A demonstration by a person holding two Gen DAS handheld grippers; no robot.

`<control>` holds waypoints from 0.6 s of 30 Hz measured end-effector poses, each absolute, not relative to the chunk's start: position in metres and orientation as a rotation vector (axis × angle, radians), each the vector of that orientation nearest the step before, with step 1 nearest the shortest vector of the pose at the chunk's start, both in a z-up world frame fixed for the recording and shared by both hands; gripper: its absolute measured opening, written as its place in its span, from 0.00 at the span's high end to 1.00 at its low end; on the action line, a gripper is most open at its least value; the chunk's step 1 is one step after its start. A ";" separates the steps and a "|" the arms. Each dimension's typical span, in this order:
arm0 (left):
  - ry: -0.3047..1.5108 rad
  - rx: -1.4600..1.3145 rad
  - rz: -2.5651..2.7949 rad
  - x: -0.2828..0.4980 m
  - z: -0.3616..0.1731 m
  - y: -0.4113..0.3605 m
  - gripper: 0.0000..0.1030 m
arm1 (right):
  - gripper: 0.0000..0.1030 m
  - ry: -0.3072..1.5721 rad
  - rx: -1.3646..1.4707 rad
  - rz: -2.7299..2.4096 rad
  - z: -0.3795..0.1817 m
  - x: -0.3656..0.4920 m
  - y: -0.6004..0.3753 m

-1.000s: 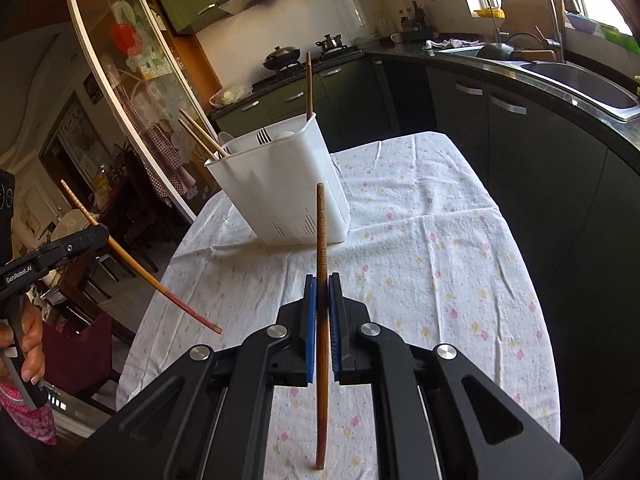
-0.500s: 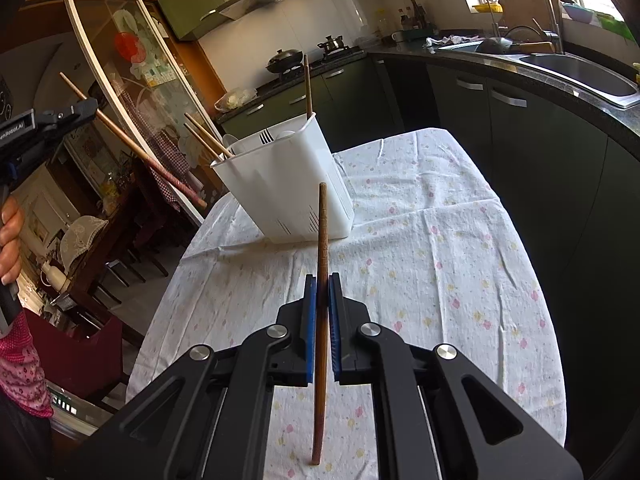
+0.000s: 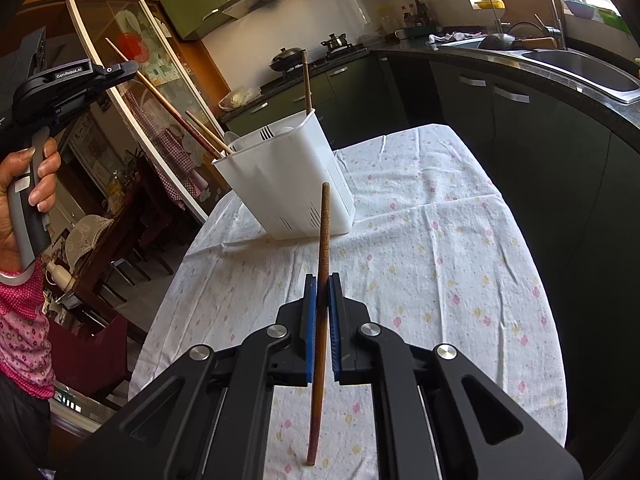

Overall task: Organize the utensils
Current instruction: 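Raise the left gripper's chopstick into the basket while the right gripper carries its chopstick there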

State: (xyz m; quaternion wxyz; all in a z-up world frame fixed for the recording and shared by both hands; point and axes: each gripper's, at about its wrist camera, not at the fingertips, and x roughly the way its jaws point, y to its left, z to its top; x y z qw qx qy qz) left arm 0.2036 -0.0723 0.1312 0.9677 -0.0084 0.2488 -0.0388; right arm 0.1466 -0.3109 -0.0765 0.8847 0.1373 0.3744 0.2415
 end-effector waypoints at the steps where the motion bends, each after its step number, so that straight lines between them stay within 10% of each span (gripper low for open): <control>1: 0.497 -0.017 -0.079 0.206 0.130 -0.072 0.94 | 0.93 0.779 0.286 0.502 -0.077 0.147 -0.311; 18: 0.640 -0.025 -0.100 0.221 0.057 -0.068 0.93 | 0.93 0.728 0.266 0.521 -0.052 0.143 -0.303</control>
